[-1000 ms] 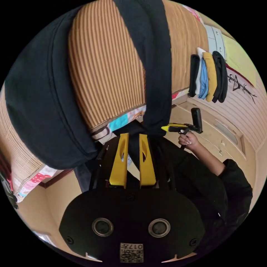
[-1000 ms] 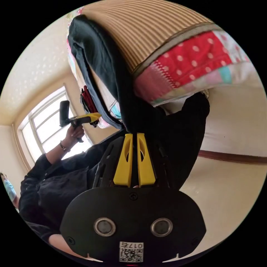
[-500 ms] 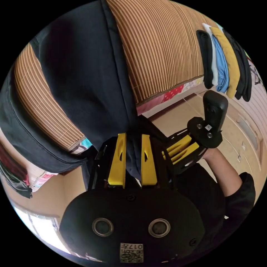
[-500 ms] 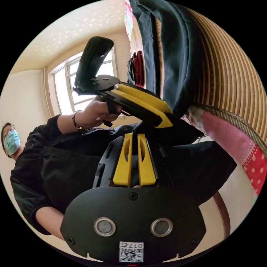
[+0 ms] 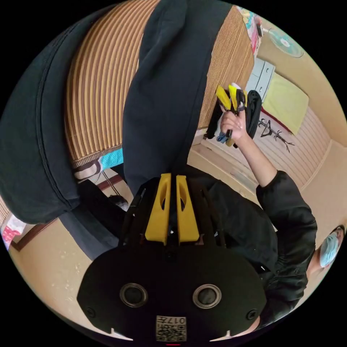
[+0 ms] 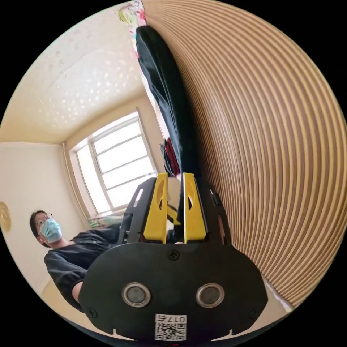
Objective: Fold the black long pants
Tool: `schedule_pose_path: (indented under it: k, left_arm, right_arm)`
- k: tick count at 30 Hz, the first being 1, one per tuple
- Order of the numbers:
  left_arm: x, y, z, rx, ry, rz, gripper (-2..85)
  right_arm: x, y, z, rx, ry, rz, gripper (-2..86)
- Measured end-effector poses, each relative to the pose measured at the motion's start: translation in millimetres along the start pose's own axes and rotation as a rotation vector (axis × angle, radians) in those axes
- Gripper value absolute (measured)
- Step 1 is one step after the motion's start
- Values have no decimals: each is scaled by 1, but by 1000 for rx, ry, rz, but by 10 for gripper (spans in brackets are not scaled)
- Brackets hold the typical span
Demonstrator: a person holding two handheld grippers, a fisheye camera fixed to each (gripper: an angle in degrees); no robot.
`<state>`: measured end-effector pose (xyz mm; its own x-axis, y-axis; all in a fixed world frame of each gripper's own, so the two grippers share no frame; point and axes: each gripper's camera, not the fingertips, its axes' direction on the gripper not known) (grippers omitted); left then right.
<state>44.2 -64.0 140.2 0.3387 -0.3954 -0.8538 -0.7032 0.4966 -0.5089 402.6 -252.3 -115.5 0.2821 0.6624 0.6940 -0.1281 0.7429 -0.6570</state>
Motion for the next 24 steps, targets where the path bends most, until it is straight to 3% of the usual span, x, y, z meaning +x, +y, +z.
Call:
schedule_pose_path:
  k: [4, 12, 19, 24]
  left_arm:
    - [-15, 30, -17, 101, 94, -46, 8]
    - [-2, 74, -42, 176, 266, 58, 9]
    - [-8, 101, -93, 281, 441, 158, 8]
    - [-29, 113, -117, 303, 465, 134, 8]
  right_arm:
    - [-45, -83, 7, 263, 69, -32, 123]
    - [-109, -207, 117, 382, 408, -33, 169]
    - [-114, -260, 181, 350, 675, -39, 76]
    - [-139, -249, 224, 420, 836, -91, 39]
